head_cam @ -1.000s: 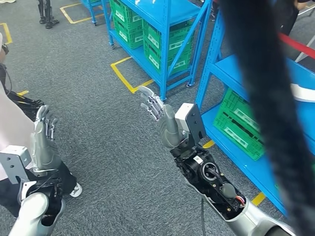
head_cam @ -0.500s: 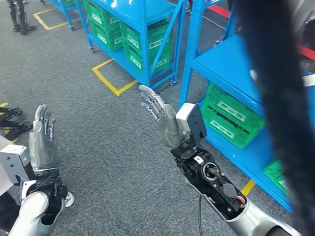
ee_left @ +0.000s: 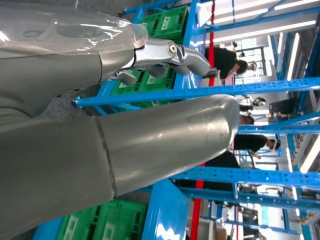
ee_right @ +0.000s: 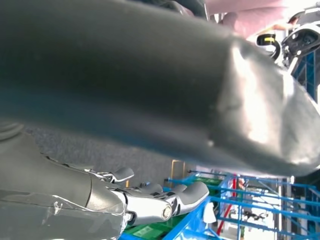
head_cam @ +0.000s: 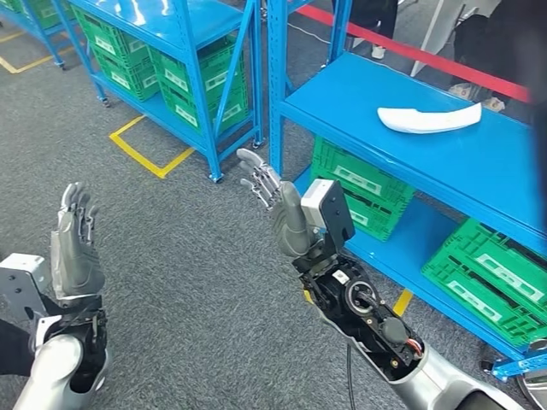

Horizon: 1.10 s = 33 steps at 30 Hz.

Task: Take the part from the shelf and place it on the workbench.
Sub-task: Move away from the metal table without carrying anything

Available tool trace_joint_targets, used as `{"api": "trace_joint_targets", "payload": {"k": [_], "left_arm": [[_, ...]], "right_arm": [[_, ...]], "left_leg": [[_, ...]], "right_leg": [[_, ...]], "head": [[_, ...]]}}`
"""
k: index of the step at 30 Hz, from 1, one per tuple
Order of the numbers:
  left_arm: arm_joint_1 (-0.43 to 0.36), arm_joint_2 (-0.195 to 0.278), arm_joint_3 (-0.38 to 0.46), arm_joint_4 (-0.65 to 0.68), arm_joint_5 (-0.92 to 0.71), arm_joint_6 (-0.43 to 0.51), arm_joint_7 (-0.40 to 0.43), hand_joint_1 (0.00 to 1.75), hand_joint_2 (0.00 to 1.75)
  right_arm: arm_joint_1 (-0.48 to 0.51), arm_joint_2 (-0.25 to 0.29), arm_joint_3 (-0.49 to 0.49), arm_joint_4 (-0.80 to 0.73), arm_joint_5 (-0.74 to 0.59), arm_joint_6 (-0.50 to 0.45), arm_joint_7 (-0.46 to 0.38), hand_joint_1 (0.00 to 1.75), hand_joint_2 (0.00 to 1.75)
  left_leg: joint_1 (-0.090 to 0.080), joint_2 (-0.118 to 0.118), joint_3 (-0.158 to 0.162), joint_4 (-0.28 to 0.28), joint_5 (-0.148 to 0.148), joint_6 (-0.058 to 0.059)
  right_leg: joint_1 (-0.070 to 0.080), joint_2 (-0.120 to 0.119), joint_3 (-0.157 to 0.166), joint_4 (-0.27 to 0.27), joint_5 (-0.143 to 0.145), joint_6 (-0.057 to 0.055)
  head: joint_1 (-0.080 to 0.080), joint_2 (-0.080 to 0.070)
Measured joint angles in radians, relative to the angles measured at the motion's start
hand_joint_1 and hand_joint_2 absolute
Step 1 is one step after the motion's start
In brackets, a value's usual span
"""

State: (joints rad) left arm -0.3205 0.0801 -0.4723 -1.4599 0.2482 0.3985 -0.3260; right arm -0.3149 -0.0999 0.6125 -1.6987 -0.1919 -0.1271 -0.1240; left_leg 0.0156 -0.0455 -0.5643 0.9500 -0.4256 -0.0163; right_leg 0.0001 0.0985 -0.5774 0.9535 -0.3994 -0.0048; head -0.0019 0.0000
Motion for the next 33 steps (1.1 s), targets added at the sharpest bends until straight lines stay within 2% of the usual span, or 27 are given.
{"api": "trace_joint_targets", "payload": {"k": [1,3,5,6,7,8,9,10,12,13,14,16,17,18,19,21,22,23,24,25,26,28,29,30,31,32,33], "left_arm": [[-0.001,0.000,0.000,0.000,0.000,-0.001,0.000,0.00,0.00],[-0.004,0.000,0.000,0.000,0.000,-0.002,-0.001,0.00,0.00],[-0.006,-0.001,0.000,0.000,0.000,-0.004,-0.001,0.00,0.00],[-0.006,-0.001,0.000,0.000,0.000,-0.005,-0.002,0.00,0.00],[-0.006,-0.001,0.000,0.000,0.000,-0.006,-0.002,0.00,0.00],[-0.006,-0.001,0.000,0.000,-0.001,-0.007,-0.002,0.00,0.00],[-0.006,-0.001,0.000,0.000,-0.002,-0.008,-0.002,0.00,0.00],[-0.006,-0.001,0.000,0.000,-0.003,-0.010,-0.002,0.00,0.00],[-0.008,-0.001,0.000,0.000,-0.005,-0.012,-0.002,0.00,0.00],[-0.009,-0.001,0.000,0.000,-0.006,-0.012,-0.001,0.00,0.00],[-0.009,-0.002,0.000,0.000,-0.006,-0.013,0.000,0.00,0.00],[-0.011,-0.003,0.000,0.000,-0.011,-0.014,0.006,0.00,0.00],[-0.012,-0.005,0.000,0.000,-0.014,-0.014,0.008,0.00,0.00],[-0.013,-0.006,0.000,0.000,-0.016,-0.014,0.010,0.00,0.00],[-0.014,-0.007,0.000,0.000,-0.018,-0.014,0.011,0.00,0.00],[-0.014,-0.007,0.000,0.001,-0.019,-0.014,0.012,0.00,0.00],[-0.014,-0.008,0.000,0.002,-0.019,-0.014,0.012,0.00,0.00],[-0.013,-0.009,0.000,0.004,-0.019,-0.014,0.011,0.00,0.00],[-0.013,-0.010,0.000,0.005,-0.020,-0.014,0.010,0.00,0.00],[-0.014,-0.013,0.000,0.007,-0.021,-0.014,0.007,0.00,0.00],[-0.017,-0.016,0.000,0.008,-0.022,-0.015,0.002,0.00,0.00],[-0.024,-0.021,-0.001,0.011,-0.021,-0.018,-0.006,0.00,0.00],[-0.028,-0.024,-0.001,0.013,-0.020,-0.021,-0.009,0.00,0.00],[-0.031,-0.027,-0.001,0.016,-0.018,-0.023,-0.011,0.00,0.00],[-0.034,-0.030,-0.001,0.019,-0.017,-0.027,-0.014,0.00,0.00],[-0.038,-0.033,-0.001,0.022,-0.014,-0.029,-0.018,0.00,0.00],[-0.041,-0.036,-0.001,0.025,-0.013,-0.031,-0.022,0.00,0.00]], "right_arm": [[0.000,0.000,0.000,0.000,0.000,0.000,0.000,0.00,0.00],[0.000,0.000,-0.001,0.000,0.000,0.000,-0.001,0.00,0.00],[-0.001,0.000,-0.001,0.000,0.000,0.000,-0.002,0.00,0.00],[-0.001,0.000,-0.001,0.000,0.000,0.000,-0.003,0.00,0.00],[0.000,0.000,-0.001,0.000,0.000,0.000,-0.003,0.00,0.00],[0.000,0.000,-0.001,0.000,0.000,0.000,-0.002,0.00,0.00],[0.000,0.000,-0.001,0.000,0.000,0.001,-0.002,0.00,0.00],[0.000,0.000,-0.002,0.000,0.000,0.001,-0.002,0.00,0.00],[-0.001,0.000,-0.002,0.000,0.000,0.002,-0.003,0.00,0.00],[-0.001,0.000,-0.002,0.000,0.000,0.003,-0.004,0.00,0.00],[-0.001,0.000,-0.002,0.000,0.000,0.002,-0.004,0.00,0.00],[0.005,0.000,-0.004,-0.001,0.000,0.000,-0.005,0.00,0.00],[0.008,0.000,-0.005,-0.003,0.001,-0.001,-0.005,0.00,0.00],[0.011,0.000,-0.006,-0.005,0.001,-0.001,-0.006,0.00,0.00],[0.011,0.000,-0.007,-0.007,0.001,-0.002,-0.006,0.00,0.00],[0.015,0.000,-0.009,-0.009,0.001,-0.002,-0.006,0.00,0.00],[0.018,0.000,-0.009,-0.009,0.000,-0.002,-0.005,0.00,0.00],[0.022,0.000,-0.011,-0.009,-0.001,-0.001,-0.004,0.00,0.00],[0.024,0.000,-0.013,-0.009,-0.003,-0.001,-0.002,0.00,0.00],[0.026,-0.001,-0.015,-0.011,-0.005,-0.001,0.001,0.00,0.00],[0.026,-0.003,-0.018,-0.014,-0.007,-0.002,0.005,0.00,0.00],[0.027,-0.007,-0.023,-0.023,-0.009,-0.008,0.016,0.00,0.00],[0.029,-0.009,-0.025,-0.029,-0.010,-0.013,0.021,0.00,0.00],[0.032,-0.011,-0.026,-0.035,-0.011,-0.018,0.025,0.00,0.00],[0.036,-0.012,-0.026,-0.039,-0.010,-0.022,0.028,0.00,0.00],[0.040,-0.015,-0.026,-0.044,-0.008,-0.025,0.030,0.00,0.00],[0.043,-0.017,-0.026,-0.048,-0.005,-0.028,0.031,0.00,0.00]], "left_leg": [[0.000,0.009,0.001,-0.003,0.002,0.006],[0.000,0.028,0.006,-0.010,0.006,0.020],[0.000,0.046,0.008,-0.013,0.007,0.029],[-0.002,0.055,0.008,-0.013,0.006,0.031],[-0.003,0.065,0.008,-0.013,0.006,0.031],[-0.003,0.074,0.009,-0.013,0.005,0.031],[-0.003,0.083,0.010,-0.012,0.004,0.030],[-0.003,0.091,0.012,-0.012,0.002,0.028],[-0.007,0.106,0.018,-0.011,-0.004,0.022],[-0.010,0.113,0.019,-0.010,-0.006,0.017],[-0.013,0.121,0.020,-0.009,-0.007,0.013],[-0.014,0.139,0.020,-0.009,-0.009,0.004],[-0.012,0.136,0.020,-0.004,-0.014,-0.001],[-0.010,0.121,0.013,0.015,-0.029,-0.006],[-0.008,0.100,-0.004,0.055,-0.054,-0.010],[-0.006,0.060,-0.071,0.194,-0.120,-0.014],[-0.006,0.054,-0.106,0.262,-0.143,-0.014],[-0.006,0.052,-0.130,0.301,-0.147,-0.014],[-0.006,0.051,-0.134,0.300,-0.132,-0.013],[-0.006,0.049,-0.118,0.257,-0.099,-0.011],[-0.005,0.040,-0.086,0.184,-0.058,-0.008],[-0.001,0.010,-0.026,0.050,-0.007,-0.002],[0.000,-0.001,-0.010,0.015,0.001,0.000],[0.000,-0.002,-0.006,0.004,-0.002,0.003],[-0.001,0.006,-0.006,0.002,-0.001,0.006],[-0.001,0.016,-0.004,-0.001,0.001,0.011],[-0.001,0.025,-0.001,-0.005,0.002,0.017]], "right_leg": [[-0.002,0.004,-0.002,-0.001,0.001,0.006],[-0.002,-0.022,-0.020,0.031,-0.022,0.016],[-0.003,-0.068,-0.074,0.149,-0.085,0.023],[-0.005,-0.080,-0.107,0.226,-0.118,0.026],[-0.007,-0.085,-0.135,0.287,-0.139,0.029],[-0.009,-0.088,-0.148,0.316,-0.142,0.030],[-0.010,-0.091,-0.139,0.302,-0.126,0.031],[-0.011,-0.098,-0.111,0.247,-0.095,0.029],[-0.005,-0.134,-0.033,0.094,-0.036,0.024],[-0.001,-0.150,-0.004,0.040,-0.023,0.020],[0.004,-0.160,0.010,0.011,-0.021,0.016],[0.006,-0.144,0.014,0.003,-0.022,0.005],[0.005,-0.134,0.014,0.000,-0.019,-0.001],[0.003,-0.123,0.015,-0.002,-0.016,-0.007],[0.001,-0.113,0.016,-0.005,-0.013,-0.013],[0.000,-0.093,0.015,-0.006,-0.010,-0.019],[0.000,-0.081,0.014,-0.005,-0.010,-0.020],[0.001,-0.068,0.013,-0.005,-0.009,-0.021],[0.001,-0.054,0.013,-0.005,-0.009,-0.021],[0.000,-0.041,0.013,-0.004,-0.009,-0.021],[0.000,-0.029,0.014,-0.003,-0.010,-0.020],[0.002,-0.008,0.010,0.002,-0.011,-0.014],[0.002,0.001,0.006,0.003,-0.011,-0.010],[0.001,0.010,0.003,0.003,-0.010,-0.004],[-0.002,0.019,0.000,0.002,-0.009,0.002],[-0.003,0.019,-0.003,0.004,-0.010,0.008],[-0.002,0.004,-0.011,0.016,-0.019,0.013]], "head": [[0.000,0.000],[0.003,0.000],[0.008,0.000],[0.010,0.000],[0.011,0.000],[0.011,0.000],[0.012,0.000],[0.012,0.000],[0.013,0.000],[0.012,0.000],[0.010,0.000],[0.007,0.000],[0.007,0.000],[0.007,0.000],[0.006,0.000],[0.004,0.000],[0.003,0.000],[0.003,0.000],[0.003,0.000],[0.002,0.000],[0.002,0.000],[0.003,0.000],[0.005,0.000],[0.007,0.000],[0.008,0.000],[0.009,0.000],[0.011,0.000]]}}
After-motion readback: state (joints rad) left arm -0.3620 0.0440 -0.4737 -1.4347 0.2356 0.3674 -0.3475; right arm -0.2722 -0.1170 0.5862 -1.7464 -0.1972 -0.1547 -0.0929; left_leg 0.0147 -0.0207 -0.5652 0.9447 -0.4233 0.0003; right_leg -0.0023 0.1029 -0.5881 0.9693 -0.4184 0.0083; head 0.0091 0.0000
